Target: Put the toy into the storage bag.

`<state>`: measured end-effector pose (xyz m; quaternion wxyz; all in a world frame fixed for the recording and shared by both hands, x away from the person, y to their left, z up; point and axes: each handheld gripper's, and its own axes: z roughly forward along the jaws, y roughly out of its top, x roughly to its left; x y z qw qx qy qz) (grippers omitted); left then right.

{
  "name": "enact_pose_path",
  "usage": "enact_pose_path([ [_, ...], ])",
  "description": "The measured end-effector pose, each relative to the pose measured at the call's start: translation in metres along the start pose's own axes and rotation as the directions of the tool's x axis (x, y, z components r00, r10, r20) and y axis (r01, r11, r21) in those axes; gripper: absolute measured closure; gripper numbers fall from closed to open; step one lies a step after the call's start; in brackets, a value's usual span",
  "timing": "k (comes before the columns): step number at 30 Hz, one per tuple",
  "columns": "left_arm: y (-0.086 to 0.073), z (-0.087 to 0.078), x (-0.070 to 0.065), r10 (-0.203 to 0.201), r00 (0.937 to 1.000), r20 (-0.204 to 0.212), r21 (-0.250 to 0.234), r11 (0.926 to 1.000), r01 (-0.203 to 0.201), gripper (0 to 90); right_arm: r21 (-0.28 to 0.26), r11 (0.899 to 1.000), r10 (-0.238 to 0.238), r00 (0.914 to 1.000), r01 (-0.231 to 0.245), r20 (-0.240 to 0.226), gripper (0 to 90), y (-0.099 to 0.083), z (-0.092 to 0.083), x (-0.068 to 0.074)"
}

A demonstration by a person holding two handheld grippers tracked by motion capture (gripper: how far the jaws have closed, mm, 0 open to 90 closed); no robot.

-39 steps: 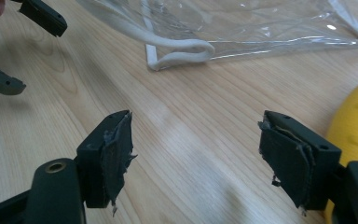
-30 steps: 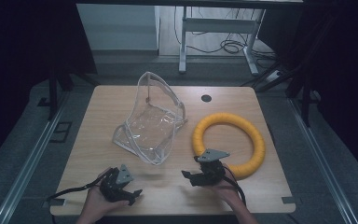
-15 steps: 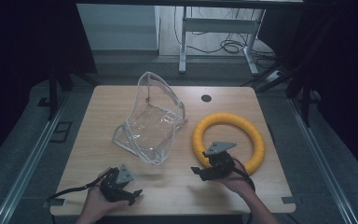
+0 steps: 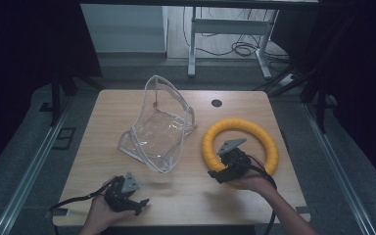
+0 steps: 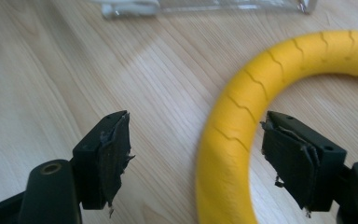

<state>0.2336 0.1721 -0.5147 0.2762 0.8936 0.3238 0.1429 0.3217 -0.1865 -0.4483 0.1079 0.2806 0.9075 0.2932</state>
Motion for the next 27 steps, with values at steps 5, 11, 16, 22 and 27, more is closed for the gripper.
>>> enact_pose_path([
  [5, 0.000, 0.000, 0.000, -0.001, 1.0000, -0.002, 0.000, 1.0000, 0.001, 16.2, 0.054, 0.999, 0.000, 1.0000, 0.000, 0.003, 23.7, -0.001, 0.003, -0.008],
  [11, 0.000, 0.000, 0.000, 0.000, 1.0000, -0.002, 0.000, 1.0000, 0.000, 16.2, 0.106, 0.994, 0.011, 0.9999, -0.012, 0.002, 23.6, -0.004, 0.008, -0.016],
  [16, 0.000, 0.001, 0.000, 0.003, 1.0000, 0.002, 0.004, 1.0000, -0.003, 16.2, 0.128, 0.992, 0.016, 0.9999, -0.016, 0.002, 23.7, -0.005, 0.010, -0.020],
  [22, 0.000, -0.001, 0.000, -0.002, 1.0000, 0.000, -0.004, 1.0000, 0.002, 16.2, 0.179, 0.984, 0.010, 0.9999, -0.013, 0.013, 23.9, -0.007, 0.011, -0.027],
  [27, 0.000, -0.002, 0.000, -0.002, 1.0000, -0.003, -0.003, 1.0000, 0.002, 16.2, 0.218, 0.976, 0.021, 0.9997, -0.022, 0.008, 23.9, -0.010, 0.017, -0.033],
])
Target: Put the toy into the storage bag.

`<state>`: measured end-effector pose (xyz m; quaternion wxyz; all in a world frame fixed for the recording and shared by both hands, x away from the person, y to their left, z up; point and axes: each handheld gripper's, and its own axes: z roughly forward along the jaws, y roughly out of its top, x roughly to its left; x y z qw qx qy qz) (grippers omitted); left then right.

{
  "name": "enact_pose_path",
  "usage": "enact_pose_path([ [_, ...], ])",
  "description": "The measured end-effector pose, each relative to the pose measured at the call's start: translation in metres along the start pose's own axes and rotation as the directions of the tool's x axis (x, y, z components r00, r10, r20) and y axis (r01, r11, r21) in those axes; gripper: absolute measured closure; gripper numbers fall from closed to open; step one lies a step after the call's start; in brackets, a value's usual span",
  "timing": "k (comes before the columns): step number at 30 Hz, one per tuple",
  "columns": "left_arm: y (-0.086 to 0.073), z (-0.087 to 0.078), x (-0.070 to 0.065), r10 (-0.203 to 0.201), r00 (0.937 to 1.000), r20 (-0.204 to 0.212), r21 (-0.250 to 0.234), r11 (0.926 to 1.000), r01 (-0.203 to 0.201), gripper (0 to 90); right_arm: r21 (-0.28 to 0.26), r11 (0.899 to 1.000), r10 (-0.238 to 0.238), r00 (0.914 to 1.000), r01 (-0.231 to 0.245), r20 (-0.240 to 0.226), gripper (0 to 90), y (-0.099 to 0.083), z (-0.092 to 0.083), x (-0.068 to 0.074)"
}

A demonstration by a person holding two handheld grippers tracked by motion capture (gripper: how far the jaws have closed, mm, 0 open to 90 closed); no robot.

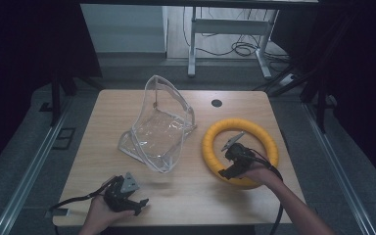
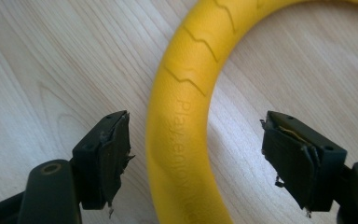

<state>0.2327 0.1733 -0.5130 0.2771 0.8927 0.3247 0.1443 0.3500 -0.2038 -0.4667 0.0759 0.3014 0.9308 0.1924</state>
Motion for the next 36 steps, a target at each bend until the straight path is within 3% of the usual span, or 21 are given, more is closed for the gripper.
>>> enact_pose_path([
  [17, 0.000, 0.000, 0.000, 0.001, 1.0000, 0.002, -0.004, 1.0000, -0.001, 16.0, 0.113, 0.993, -0.040, 0.9990, 0.042, -0.019, 26.8, 0.005, 0.021, 0.000],
  [30, 0.000, -0.001, 0.000, 0.003, 1.0000, 0.001, -0.004, 1.0000, -0.003, 16.0, 0.182, 0.978, -0.093, 0.9940, 0.102, -0.057, 37.9, 0.011, 0.035, 0.004],
  [36, 0.000, -0.001, 0.000, 0.002, 1.0000, 0.002, -0.002, 1.0000, -0.002, 16.0, 0.210, 0.970, -0.111, 0.9916, 0.123, -0.068, 47.5, 0.011, 0.039, 0.005],
])
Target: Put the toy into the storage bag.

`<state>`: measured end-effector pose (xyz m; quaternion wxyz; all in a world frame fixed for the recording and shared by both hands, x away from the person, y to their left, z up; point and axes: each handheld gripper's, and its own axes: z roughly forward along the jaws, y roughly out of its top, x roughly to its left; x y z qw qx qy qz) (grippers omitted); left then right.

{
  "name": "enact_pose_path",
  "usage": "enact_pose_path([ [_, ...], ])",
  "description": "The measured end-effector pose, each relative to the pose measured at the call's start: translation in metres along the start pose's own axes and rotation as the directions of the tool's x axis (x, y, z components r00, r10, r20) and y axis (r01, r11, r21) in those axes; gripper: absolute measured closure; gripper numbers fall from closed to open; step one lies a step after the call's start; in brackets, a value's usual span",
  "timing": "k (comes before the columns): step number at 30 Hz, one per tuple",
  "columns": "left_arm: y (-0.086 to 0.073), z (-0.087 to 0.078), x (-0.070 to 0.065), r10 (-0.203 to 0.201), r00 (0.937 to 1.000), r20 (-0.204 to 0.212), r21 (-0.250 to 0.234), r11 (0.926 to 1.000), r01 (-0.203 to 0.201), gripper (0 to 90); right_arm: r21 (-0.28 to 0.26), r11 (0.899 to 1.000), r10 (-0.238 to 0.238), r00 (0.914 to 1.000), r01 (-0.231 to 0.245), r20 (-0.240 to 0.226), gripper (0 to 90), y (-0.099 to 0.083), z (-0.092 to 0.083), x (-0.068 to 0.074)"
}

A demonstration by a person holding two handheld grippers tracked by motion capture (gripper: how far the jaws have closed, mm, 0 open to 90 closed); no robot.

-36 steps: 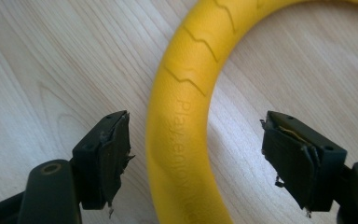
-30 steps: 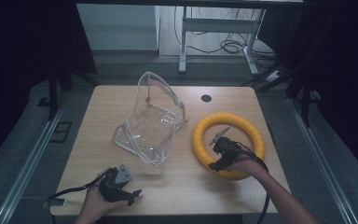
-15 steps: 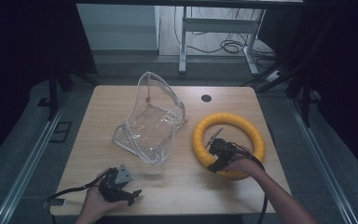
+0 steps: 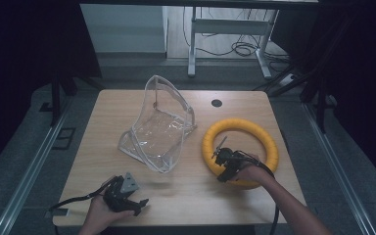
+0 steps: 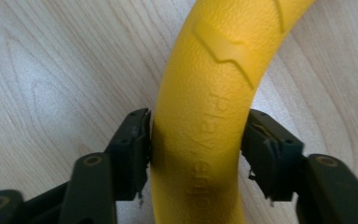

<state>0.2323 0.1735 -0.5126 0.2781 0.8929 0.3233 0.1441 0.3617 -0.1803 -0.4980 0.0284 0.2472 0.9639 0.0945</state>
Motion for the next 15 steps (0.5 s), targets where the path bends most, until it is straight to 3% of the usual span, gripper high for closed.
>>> enact_pose_path([
  [8, -0.0001, 0.0006, -0.0003, -0.001, 1.0000, 0.000, 0.001, 1.0000, 0.001, 16.0, 0.013, 1.000, 0.008, 0.9994, -0.008, -0.034, 48.9, 0.0005, 0.0018, -0.0035],
  [15, 0.0001, 0.0002, -0.0001, -0.001, 1.0000, -0.001, -0.001, 1.0000, 0.001, 16.0, 0.023, 1.000, -0.005, 0.9996, 0.005, -0.028, 49.8, 0.0014, 0.0030, -0.0031],
])
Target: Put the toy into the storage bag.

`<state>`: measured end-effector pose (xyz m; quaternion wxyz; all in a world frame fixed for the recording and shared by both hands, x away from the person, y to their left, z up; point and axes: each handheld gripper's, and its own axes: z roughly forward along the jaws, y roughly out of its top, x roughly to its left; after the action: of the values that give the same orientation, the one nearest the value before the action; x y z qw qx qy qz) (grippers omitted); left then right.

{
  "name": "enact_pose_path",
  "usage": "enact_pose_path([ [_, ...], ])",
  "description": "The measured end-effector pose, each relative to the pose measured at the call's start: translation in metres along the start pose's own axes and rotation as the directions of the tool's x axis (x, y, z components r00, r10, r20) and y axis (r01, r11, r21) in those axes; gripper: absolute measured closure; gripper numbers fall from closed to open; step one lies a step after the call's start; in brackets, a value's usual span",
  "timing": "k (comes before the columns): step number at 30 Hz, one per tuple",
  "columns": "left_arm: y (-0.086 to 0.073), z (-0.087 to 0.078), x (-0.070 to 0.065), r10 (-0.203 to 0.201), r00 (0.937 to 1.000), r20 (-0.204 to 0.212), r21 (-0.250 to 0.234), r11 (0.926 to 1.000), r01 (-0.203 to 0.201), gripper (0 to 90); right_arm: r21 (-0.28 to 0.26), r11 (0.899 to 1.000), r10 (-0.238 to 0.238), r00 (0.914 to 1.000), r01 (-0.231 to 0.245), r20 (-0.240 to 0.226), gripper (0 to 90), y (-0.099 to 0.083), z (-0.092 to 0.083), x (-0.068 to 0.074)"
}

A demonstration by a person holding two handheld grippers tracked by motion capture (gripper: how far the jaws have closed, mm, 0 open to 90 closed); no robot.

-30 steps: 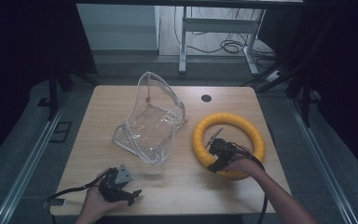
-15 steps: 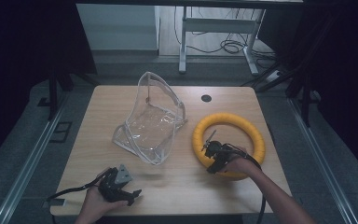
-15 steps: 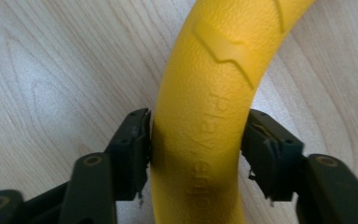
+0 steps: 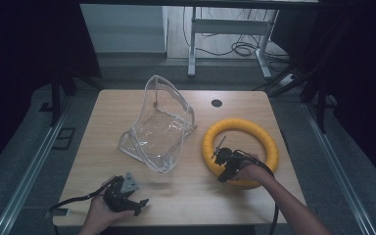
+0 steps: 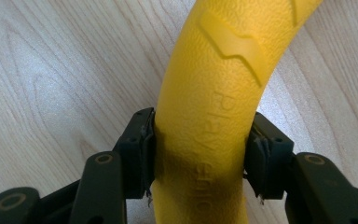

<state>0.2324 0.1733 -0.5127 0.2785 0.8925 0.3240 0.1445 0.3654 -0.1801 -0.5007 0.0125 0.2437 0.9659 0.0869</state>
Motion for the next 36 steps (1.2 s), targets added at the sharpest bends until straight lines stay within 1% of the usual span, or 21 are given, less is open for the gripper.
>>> enact_pose_path([
  [3, 0.000, 0.000, 0.000, 0.001, 1.0000, -0.002, 0.000, 1.0000, -0.001, 16.0, 0.009, 1.000, -0.006, 0.9999, 0.006, 0.013, 50.3, 0.001, 0.000, 0.001],
  [7, 0.000, -0.001, 0.000, 0.000, 1.0000, -0.005, -0.003, 1.0000, 0.000, 16.0, 0.016, 1.000, -0.008, 0.9998, 0.008, 0.016, 50.8, 0.000, -0.002, 0.001],
  [10, 0.000, -0.001, 0.001, -0.003, 1.0000, -0.006, -0.006, 1.0000, 0.003, 16.0, -0.007, 1.000, -0.001, 0.9999, 0.001, 0.016, 51.2, -0.002, -0.010, -0.001],
  [11, 0.000, -0.001, 0.001, -0.002, 1.0000, -0.006, -0.006, 1.0000, 0.002, 16.1, -0.028, 1.000, 0.003, 1.0000, -0.003, 0.006, 51.3, -0.003, -0.012, -0.002],
  [14, 0.000, -0.001, 0.001, -0.002, 1.0000, -0.006, -0.006, 1.0000, 0.002, 16.1, -0.055, 0.998, 0.006, 0.9998, -0.005, 0.020, 51.5, -0.005, -0.024, -0.005],
  [17, 0.000, -0.002, 0.001, -0.003, 1.0000, -0.008, -0.008, 1.0000, 0.003, 16.1, -0.095, 0.995, 0.025, 0.9994, -0.023, 0.024, 51.6, -0.007, -0.036, -0.007],
  [18, 0.000, -0.002, 0.001, -0.004, 1.0000, -0.008, -0.008, 1.0000, 0.003, 16.1, -0.108, 0.994, 0.017, 0.9995, -0.014, 0.027, 51.6, -0.008, -0.040, -0.009],
  [19, 0.000, -0.002, 0.001, -0.004, 1.0000, -0.008, -0.008, 1.0000, 0.004, 16.1, -0.118, 0.993, 0.029, 0.9991, -0.026, 0.030, 51.6, -0.009, -0.043, -0.009],
  [21, 0.000, -0.002, 0.001, -0.004, 1.0000, -0.007, -0.007, 1.0000, 0.004, 16.1, -0.135, 0.991, 0.026, 0.9990, -0.021, 0.036, 51.6, -0.010, -0.049, -0.010],
  [22, 0.000, -0.002, 0.001, -0.004, 1.0000, -0.007, -0.007, 1.0000, 0.004, 16.1, -0.144, 0.989, 0.032, 0.9990, -0.027, 0.031, 51.7, -0.010, -0.052, -0.011],
  [23, 0.000, -0.002, 0.001, -0.004, 1.0000, -0.007, -0.008, 1.0000, 0.004, 16.1, -0.166, 0.985, 0.044, 0.9987, -0.039, 0.027, 51.7, -0.011, -0.059, -0.012],
  [24, 0.000, -0.002, 0.001, -0.004, 1.0000, -0.007, -0.008, 1.0000, 0.004, 16.1, -0.166, 0.985, 0.044, 0.9987, -0.039, 0.027, 51.7, -0.011, -0.059, -0.012],
  [25, 0.000, -0.002, 0.001, -0.004, 1.0000, -0.008, -0.009, 1.0000, 0.004, 16.1, -0.177, 0.984, 0.041, 0.9987, -0.036, 0.028, 51.8, -0.012, -0.062, -0.013],
  [28, 0.000, -0.002, 0.001, -0.003, 1.0000, -0.008, -0.008, 1.0000, 0.003, 16.1, -0.216, 0.976, 0.057, 0.9965, -0.043, 0.061, 52.0, -0.013, -0.071, -0.013],
  [30, 0.000, -0.001, 0.001, -0.003, 1.0000, -0.008, -0.007, 1.0000, 0.003, 16.1, -0.238, 0.970, 0.060, 0.9955, -0.042, 0.073, 52.0, -0.015, -0.078, -0.014],
  [35, 0.000, -0.002, 0.001, -0.005, 1.0000, -0.008, -0.008, 1.0000, 0.005, 16.1, -0.323, 0.944, 0.090, 0.9933, -0.062, 0.072, 51.9, -0.020, -0.097, -0.016],
  [36, 0.000, -0.002, 0.001, -0.005, 0.9999, -0.009, -0.009, 0.9999, 0.005, 16.1, -0.343, 0.937, 0.098, 0.9925, -0.067, 0.073, 52.0, -0.021, -0.100, -0.016],
])
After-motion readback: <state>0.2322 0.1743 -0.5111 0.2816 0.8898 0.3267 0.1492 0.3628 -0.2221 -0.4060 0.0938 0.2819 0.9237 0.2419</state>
